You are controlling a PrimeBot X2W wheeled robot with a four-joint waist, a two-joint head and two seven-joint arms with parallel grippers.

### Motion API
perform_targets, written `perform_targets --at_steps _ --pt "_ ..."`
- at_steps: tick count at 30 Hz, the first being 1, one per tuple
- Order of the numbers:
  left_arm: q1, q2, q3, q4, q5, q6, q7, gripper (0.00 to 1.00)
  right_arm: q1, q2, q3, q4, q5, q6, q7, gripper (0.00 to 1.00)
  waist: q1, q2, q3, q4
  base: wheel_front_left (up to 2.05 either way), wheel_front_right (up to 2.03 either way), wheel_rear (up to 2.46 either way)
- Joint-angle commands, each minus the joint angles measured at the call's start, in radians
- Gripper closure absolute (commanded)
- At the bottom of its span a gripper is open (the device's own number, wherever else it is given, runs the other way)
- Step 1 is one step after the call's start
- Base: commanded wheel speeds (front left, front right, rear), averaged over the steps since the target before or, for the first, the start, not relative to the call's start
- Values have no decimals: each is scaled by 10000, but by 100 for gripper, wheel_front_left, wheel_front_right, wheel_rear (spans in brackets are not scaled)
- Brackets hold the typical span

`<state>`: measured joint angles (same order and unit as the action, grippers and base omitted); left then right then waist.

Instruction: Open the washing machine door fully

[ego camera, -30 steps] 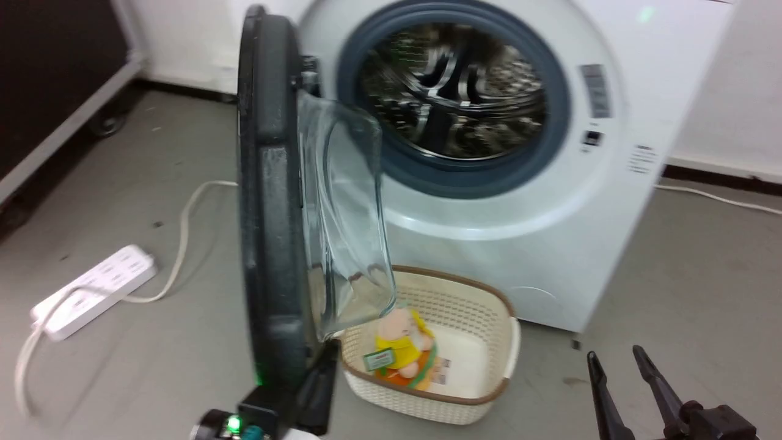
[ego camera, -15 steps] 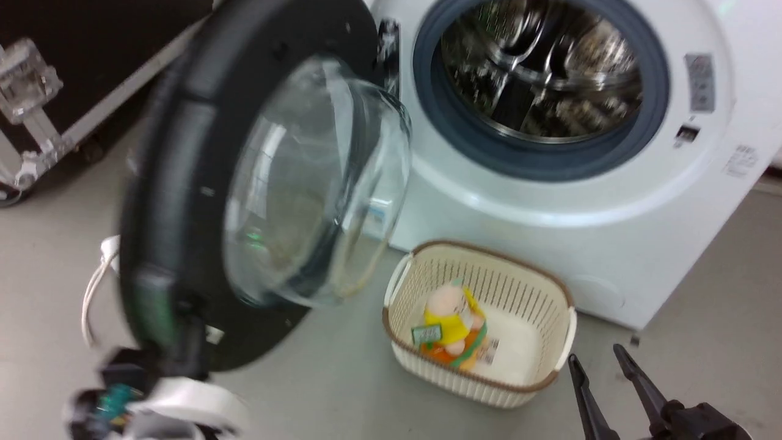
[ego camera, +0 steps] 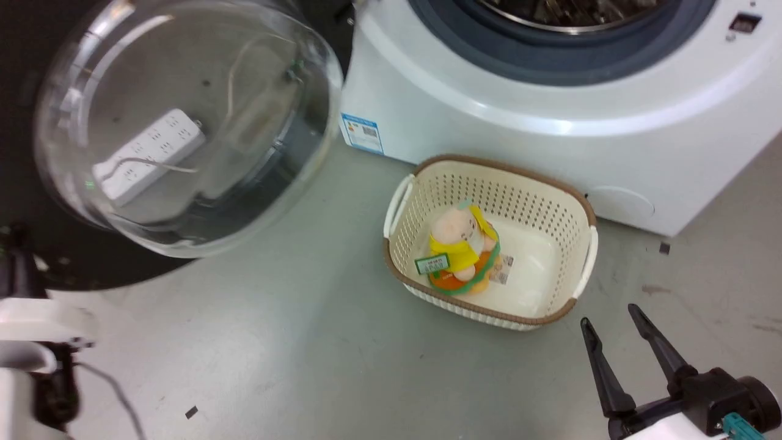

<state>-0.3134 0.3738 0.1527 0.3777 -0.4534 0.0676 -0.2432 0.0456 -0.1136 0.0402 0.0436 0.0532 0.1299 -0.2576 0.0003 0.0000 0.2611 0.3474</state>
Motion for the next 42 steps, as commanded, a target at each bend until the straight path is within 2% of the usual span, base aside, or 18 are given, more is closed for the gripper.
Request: perform_targets --at_steps 1,6,11,16,20,25,26,27,29,34,36,39,40,42 --pt "-231 260 137 409 -85 -50 55 100 -169 -98 17 -68 -65 8 -42 0 -3 0 229 -141 0 0 0" --pt "-854 725 340 1404 -273 -289 55 100 -250 -197 -44 -117 -71 8 -42 0 -3 0 487 -226 0 0 0" --pt "-1504 832 219 2207 -142 -465 -82 100 -335 -341 77 -35 -100 8 -22 0 -3 0 577 -271 0 0 0" --pt "-1120 692 165 1847 277 -661 -177 100 -407 -213 340 345 -60 8 -32 0 -3 0 -275 -668 0 0 0" --pt "-390 178 134 767 289 -1132 -181 100 -391 0 168 385 -14 8 -37 0 -3 0 -971 -1051 0 0 0" --pt "716 -676 -300 -829 612 -1224 -183 100 -316 145 -162 186 -51 8 -39 0 -3 0 -1697 -1695 0 0 0" --pt "716 -676 -300 -829 612 -1224 -183 100 -316 145 -162 186 -51 8 -39 0 -3 0 -1697 -1695 0 0 0" --pt "1180 -1101 -587 -1255 574 -1305 -183 100 -285 188 -248 130 -54 8 -40 0 -3 0 -2029 -2001 0 0 0" --pt "1598 -1475 -830 -1582 504 -1364 -184 100 -199 215 -317 94 -94 8 -40 0 -3 0 -2289 -2265 0 0 0" --pt "2328 -1985 -1308 -2121 868 -1295 -184 100 -78 231 -282 81 -179 8 -40 0 -3 0 -2685 -2787 0 0 0" --pt "2899 -2327 -1692 -2435 1392 -1244 -184 100 3 252 -313 16 -168 8 -41 0 -3 0 -2852 -3233 0 0 0" --pt "3180 -2509 -1991 -2479 1860 -1102 -184 100 121 284 -323 23 -146 8 -41 0 -3 0 -2951 -3461 0 0 0" --pt "3279 -2576 -2056 -2472 1954 -1070 -185 3 168 294 -320 26 -139 8 -41 0 -3 0 -2975 -3513 0 0 0" --pt "3490 -2725 -2153 -2328 1999 -1034 -185 0 270 319 -332 49 -127 8 -41 0 -3 0 -3042 -3596 0 0 0"
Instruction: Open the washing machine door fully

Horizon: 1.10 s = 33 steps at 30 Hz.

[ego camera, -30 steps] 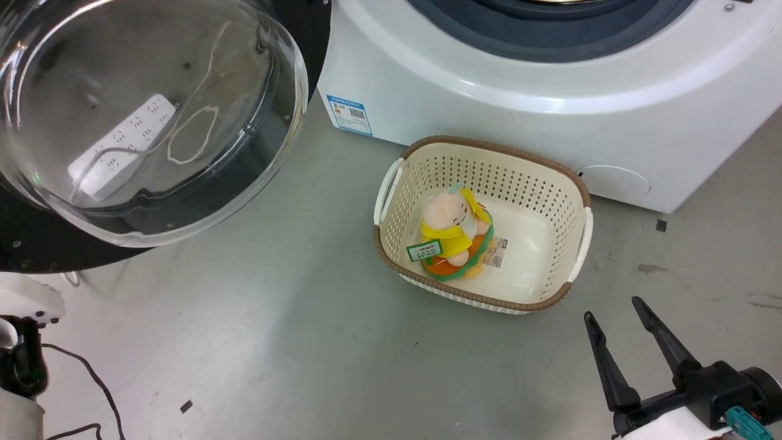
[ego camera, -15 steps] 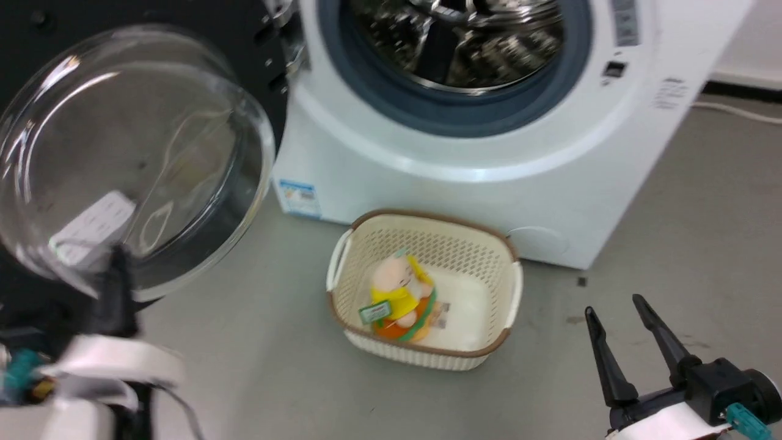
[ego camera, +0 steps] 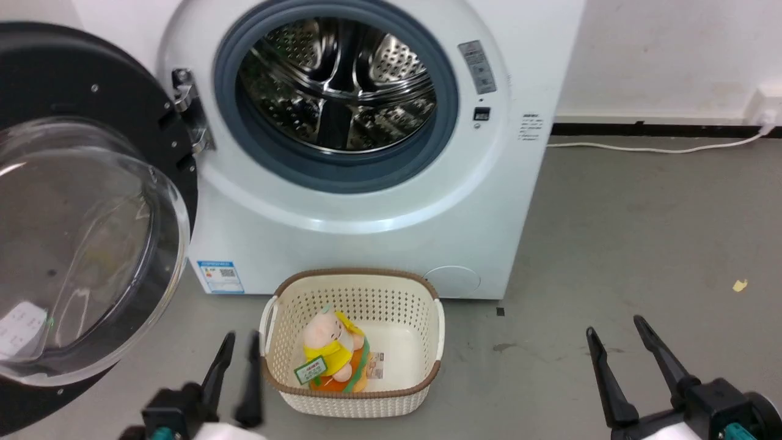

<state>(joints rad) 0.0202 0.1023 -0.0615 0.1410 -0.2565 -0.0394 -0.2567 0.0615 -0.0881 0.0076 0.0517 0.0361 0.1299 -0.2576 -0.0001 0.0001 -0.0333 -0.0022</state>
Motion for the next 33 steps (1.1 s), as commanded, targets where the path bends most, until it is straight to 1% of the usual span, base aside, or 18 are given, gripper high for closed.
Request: perform_targets --at_steps 1,9,20,33 --pt "245 -48 -65 123 93 39 -50 0 163 80 -18 -15 51 8 -41 0 1 -1 -125 -135 0 0 0" --pt "826 -255 -390 301 799 102 -51 0 496 267 -235 134 87 8 -41 0 1 -1 -313 -308 0 0 0" --pt "906 -420 -351 87 1150 40 -51 0 620 371 -507 306 149 8 -41 0 1 -1 -333 -224 0 0 0" --pt "760 -471 -217 74 1340 -36 -51 0 557 377 -394 351 319 8 -41 0 1 -1 -286 -88 0 0 0"
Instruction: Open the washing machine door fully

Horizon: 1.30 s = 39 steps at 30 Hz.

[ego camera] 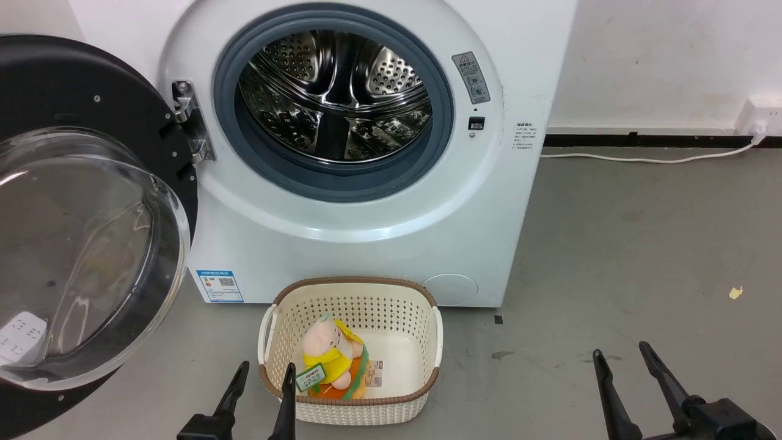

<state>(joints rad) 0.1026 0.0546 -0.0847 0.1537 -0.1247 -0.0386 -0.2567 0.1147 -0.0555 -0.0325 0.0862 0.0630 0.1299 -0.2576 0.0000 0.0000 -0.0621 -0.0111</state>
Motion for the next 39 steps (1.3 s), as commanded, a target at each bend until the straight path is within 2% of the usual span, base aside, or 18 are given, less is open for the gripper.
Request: perform_targets --at_steps 1,6,7,39 --pt "-66 3 30 -60 20 -42 -51 0 23 51 18 6 56 8 -41 0 0 0 2 0 0 0 0" --pt "-83 -14 126 -129 -77 -19 -51 0 15 52 57 1 79 8 -41 0 0 0 1 -3 0 0 0" --pt "-12 -17 98 -90 -59 2 0 100 0 2 54 0 17 0 0 100 0 0 1 -1 0 0 0" --pt "-236 -24 240 -412 215 87 576 100 -255 12 114 -191 -129 2 575 100 0 0 140 24 0 0 0"
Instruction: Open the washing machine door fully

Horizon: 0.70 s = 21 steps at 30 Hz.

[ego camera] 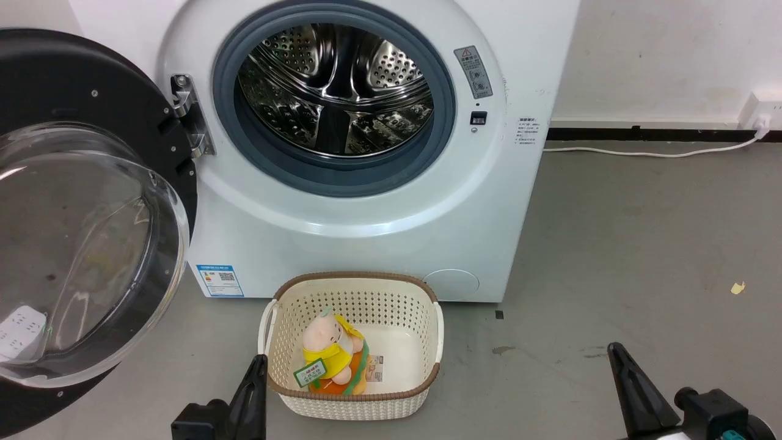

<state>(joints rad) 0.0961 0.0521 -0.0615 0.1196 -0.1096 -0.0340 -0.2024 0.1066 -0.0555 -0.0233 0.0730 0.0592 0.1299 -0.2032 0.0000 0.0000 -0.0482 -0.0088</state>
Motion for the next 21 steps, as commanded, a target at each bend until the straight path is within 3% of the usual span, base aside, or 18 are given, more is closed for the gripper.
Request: perform_targets --at_steps 1,21 --pt "-187 0 20 -94 85 47 74 100 -192 12 26 -72 -101 2 72 100 0 0 10 2 0 0 0" --pt "-341 -4 139 -313 286 106 462 100 -366 21 67 -203 -199 3 462 100 0 0 104 19 0 0 0"
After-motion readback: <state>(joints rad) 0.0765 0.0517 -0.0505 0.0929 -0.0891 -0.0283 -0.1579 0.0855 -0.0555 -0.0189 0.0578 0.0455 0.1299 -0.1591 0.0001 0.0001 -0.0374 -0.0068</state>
